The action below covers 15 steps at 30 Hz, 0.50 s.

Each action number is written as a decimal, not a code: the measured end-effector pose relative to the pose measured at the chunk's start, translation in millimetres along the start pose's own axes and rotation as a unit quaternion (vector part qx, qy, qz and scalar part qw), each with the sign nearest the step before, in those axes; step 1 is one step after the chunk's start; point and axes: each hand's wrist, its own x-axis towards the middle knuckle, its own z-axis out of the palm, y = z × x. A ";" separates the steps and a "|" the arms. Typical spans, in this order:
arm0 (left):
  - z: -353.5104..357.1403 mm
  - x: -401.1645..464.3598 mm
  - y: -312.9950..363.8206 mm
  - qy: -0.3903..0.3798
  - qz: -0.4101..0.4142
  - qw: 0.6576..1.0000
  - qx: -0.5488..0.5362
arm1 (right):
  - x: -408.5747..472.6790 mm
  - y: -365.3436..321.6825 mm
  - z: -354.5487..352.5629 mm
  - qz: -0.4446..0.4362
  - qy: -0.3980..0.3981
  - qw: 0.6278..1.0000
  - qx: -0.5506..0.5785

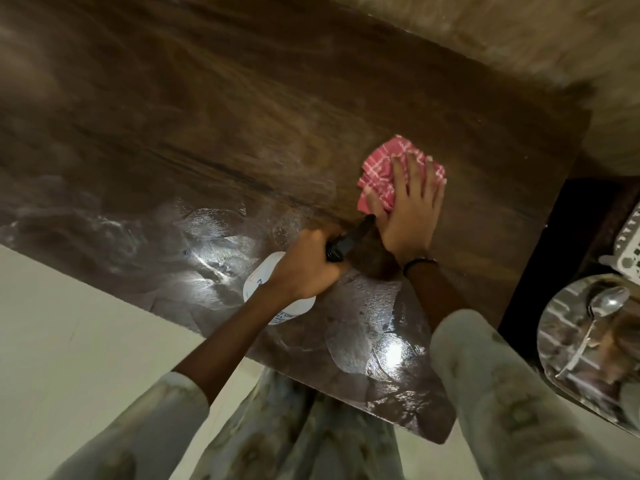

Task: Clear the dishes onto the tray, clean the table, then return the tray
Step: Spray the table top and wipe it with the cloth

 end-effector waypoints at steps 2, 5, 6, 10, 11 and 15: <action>1.2 -4.7 -1.7 0.004 0.003 1.000 0.009 | -3.0 -25.2 10.0 -0.044 -0.012 0.999 0.023; 3.8 -18.5 -8.3 -0.002 -0.006 1.000 0.006 | -36.0 -40.7 16.0 -0.145 -0.041 0.988 0.029; 5.5 -25.9 -11.1 -0.005 -0.011 1.000 0.006 | -47.5 -33.8 15.0 -0.185 -0.055 0.981 0.020; 18.3 -56.2 -33.6 -0.026 -0.035 0.999 0.023 | -69.7 17.9 3.5 -0.178 -0.060 0.982 -0.015; 22.8 -64.6 -40.3 -0.035 -0.039 0.998 0.031 | -75.6 28.9 0.4 -0.123 -0.047 0.991 -0.016; 41.8 -96.4 -59.0 -0.079 -0.059 0.994 0.057 | -112.4 54.6 -5.2 0.031 -0.025 0.999 -0.001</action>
